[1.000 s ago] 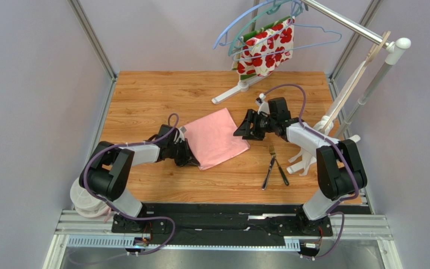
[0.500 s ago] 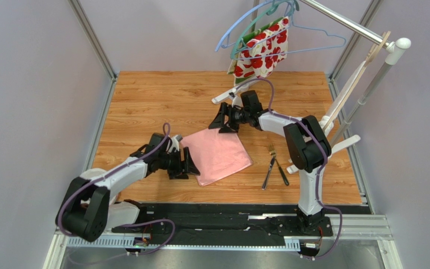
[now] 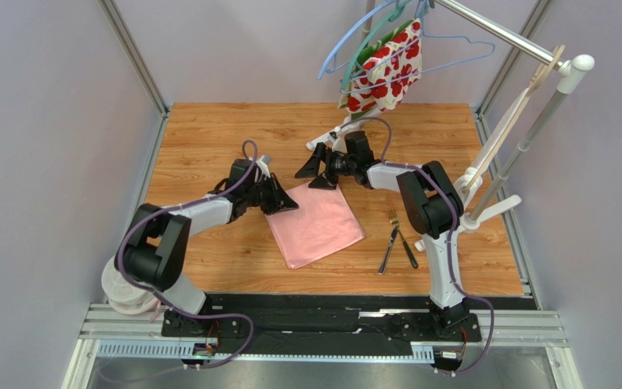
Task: Fold the napkin into a case and place the utensils inside
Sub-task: Smooth out the square-folded napkin at the center of the board, then pick up the top corner of the square folded napkin from the center of the board.
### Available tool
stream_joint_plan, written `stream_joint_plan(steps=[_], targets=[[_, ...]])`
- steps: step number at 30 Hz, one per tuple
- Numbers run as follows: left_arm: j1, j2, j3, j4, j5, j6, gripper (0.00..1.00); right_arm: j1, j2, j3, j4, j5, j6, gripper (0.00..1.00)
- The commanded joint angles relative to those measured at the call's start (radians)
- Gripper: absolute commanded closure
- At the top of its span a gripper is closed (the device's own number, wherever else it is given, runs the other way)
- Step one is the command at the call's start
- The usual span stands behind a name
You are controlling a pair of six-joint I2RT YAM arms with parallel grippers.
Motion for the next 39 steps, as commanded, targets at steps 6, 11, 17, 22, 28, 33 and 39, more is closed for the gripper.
stream_joint_plan(steps=[6,11,17,22,28,33,39], targets=[[0.047,0.17,-0.111,0.1,-0.024,-0.031,1.0,-0.029,0.084,0.016,0.163,-0.003,0.085,0.16],[0.056,0.249,-0.107,-0.01,-0.084,-0.041,1.0,-0.063,0.11,0.006,0.163,0.033,0.099,0.16],[0.099,0.249,-0.12,-0.04,-0.13,0.004,1.0,-0.126,0.133,-0.01,0.192,0.053,0.127,0.16],[0.117,0.197,-0.078,-0.136,-0.162,0.115,1.0,-0.186,0.144,0.029,0.151,0.03,0.101,0.17],[0.048,0.005,0.043,-0.289,-0.217,0.33,0.84,-0.163,-0.008,0.056,-0.253,0.126,-0.059,0.2],[-0.128,-0.125,0.088,-0.305,-0.301,0.364,0.46,-0.117,-0.175,0.061,-0.584,0.326,-0.165,0.19],[-0.427,-0.069,0.188,-0.337,-0.499,0.395,0.46,-0.103,-0.362,-0.062,-0.81,0.601,-0.248,0.18]])
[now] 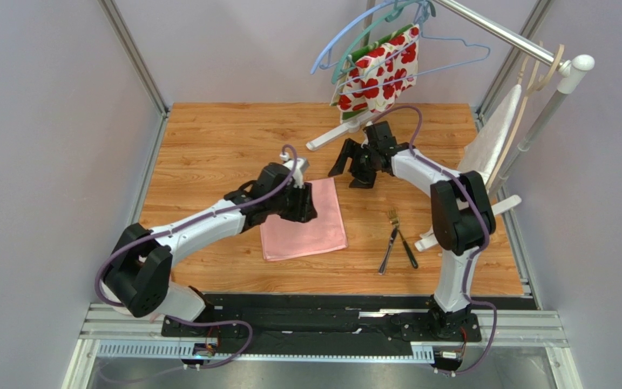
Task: Fold the napkin into a case and place the utensils inside
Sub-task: Pick up the top corner of the square folded napkin from the center of the board.
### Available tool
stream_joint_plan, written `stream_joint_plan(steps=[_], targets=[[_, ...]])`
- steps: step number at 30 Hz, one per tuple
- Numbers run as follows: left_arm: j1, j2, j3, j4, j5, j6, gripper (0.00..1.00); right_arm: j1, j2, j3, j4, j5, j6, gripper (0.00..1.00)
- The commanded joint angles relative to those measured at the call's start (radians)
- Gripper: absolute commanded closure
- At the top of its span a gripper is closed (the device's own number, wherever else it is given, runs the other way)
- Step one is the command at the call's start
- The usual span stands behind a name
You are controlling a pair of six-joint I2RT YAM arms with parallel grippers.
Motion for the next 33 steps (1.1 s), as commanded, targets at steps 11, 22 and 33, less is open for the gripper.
stream_joint_plan(steps=[11,22,33], targets=[[-0.308,0.355,0.327,-0.159,-0.174,0.038,0.55,-0.01,-0.436,-0.413,-0.187,0.298,-0.076,0.25],[-0.325,0.461,0.411,-0.179,-0.146,0.029,0.55,-0.027,-0.478,-0.499,-0.155,0.258,-0.109,0.26],[-0.34,0.498,0.416,-0.196,-0.119,0.003,0.53,-0.067,-0.499,-0.518,-0.151,0.235,-0.118,0.26]])
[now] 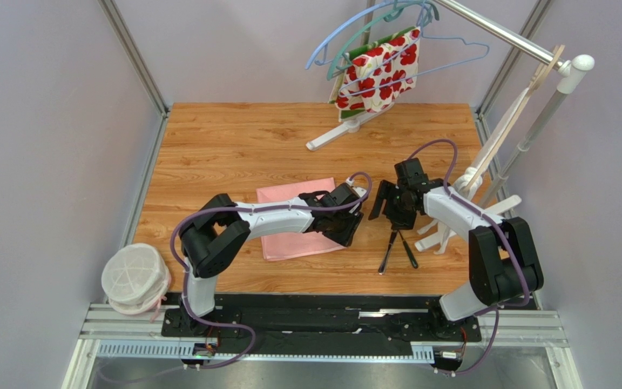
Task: Fold the napkin into a case and place the utensils inside
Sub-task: Pick up the top corner of the square folded napkin from the center of the board.
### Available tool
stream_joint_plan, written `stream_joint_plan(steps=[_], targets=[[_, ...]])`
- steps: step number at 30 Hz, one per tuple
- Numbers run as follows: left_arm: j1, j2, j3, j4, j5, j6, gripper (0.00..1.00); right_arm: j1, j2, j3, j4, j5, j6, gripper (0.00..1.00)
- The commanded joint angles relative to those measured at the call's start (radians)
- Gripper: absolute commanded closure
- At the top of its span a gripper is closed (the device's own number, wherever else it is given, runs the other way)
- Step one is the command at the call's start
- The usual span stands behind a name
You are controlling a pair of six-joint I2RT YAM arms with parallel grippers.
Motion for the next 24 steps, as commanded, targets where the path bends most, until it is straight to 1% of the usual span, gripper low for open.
stream_joint_plan(steps=[1,3,9,13,15,18,22,24], targets=[[-0.012,0.014,0.025,-0.012,0.02,-0.014,0.54,-0.014,-0.045,-0.011,0.037,-0.011,-0.018,0.25],[-0.012,0.014,0.019,-0.01,0.017,-0.016,0.55,-0.012,-0.05,-0.011,0.037,-0.013,-0.016,0.25],[-0.012,0.002,0.018,-0.016,0.002,-0.014,0.69,-0.015,-0.044,-0.013,0.045,-0.023,-0.013,0.26],[-0.012,-0.003,0.025,-0.021,-0.003,-0.016,0.81,-0.014,-0.039,-0.017,0.05,-0.031,-0.012,0.26],[-0.012,-0.012,0.022,-0.019,-0.006,-0.017,0.82,-0.014,-0.035,-0.02,0.048,-0.033,-0.013,0.26],[-0.012,-0.042,0.015,-0.032,-0.018,-0.019,0.85,-0.014,-0.033,-0.023,0.048,-0.033,-0.015,0.26],[-0.008,-0.113,-0.008,-0.044,-0.027,-0.016,0.98,-0.014,-0.039,-0.022,0.048,-0.031,-0.015,0.26],[0.011,-0.139,-0.034,-0.058,-0.027,-0.017,1.0,-0.012,-0.039,-0.016,0.047,-0.034,-0.025,0.26]])
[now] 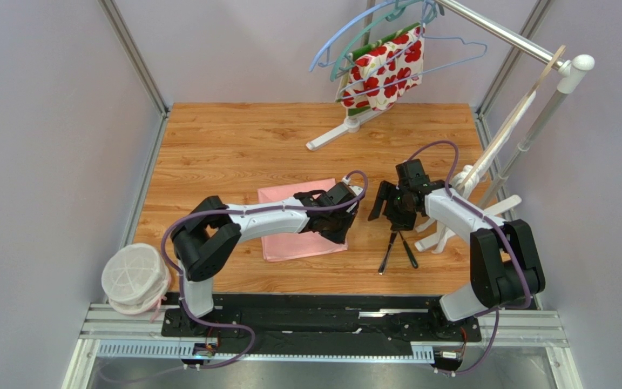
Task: Fold the napkin into a case and place the utensils inside
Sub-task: Pick up the top corner of the square folded napkin from the center of the board, then fold the top corner of the square-folded napkin at the center of the board.
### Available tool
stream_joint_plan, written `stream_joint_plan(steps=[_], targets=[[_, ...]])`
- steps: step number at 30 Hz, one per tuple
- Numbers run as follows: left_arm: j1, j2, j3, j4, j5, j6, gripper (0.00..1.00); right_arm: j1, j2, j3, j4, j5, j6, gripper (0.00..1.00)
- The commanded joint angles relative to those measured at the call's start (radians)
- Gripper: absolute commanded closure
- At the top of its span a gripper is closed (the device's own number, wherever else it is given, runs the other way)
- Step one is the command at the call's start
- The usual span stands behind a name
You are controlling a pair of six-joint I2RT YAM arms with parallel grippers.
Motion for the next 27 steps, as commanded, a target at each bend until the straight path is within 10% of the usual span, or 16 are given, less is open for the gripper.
stream_joint_plan(steps=[1,12,27], targets=[[0.028,-0.134,-0.031,-0.029,-0.015,-0.001,1.0,-0.005,-0.019,0.001,0.036,-0.011,-0.028,0.25],[0.356,-0.236,-0.126,-0.111,0.054,0.117,1.0,0.056,0.007,0.067,0.243,-0.314,-0.113,0.2],[0.571,-0.104,0.026,-0.186,0.033,0.203,1.0,0.196,0.482,0.59,0.35,-0.424,-0.028,0.16]])
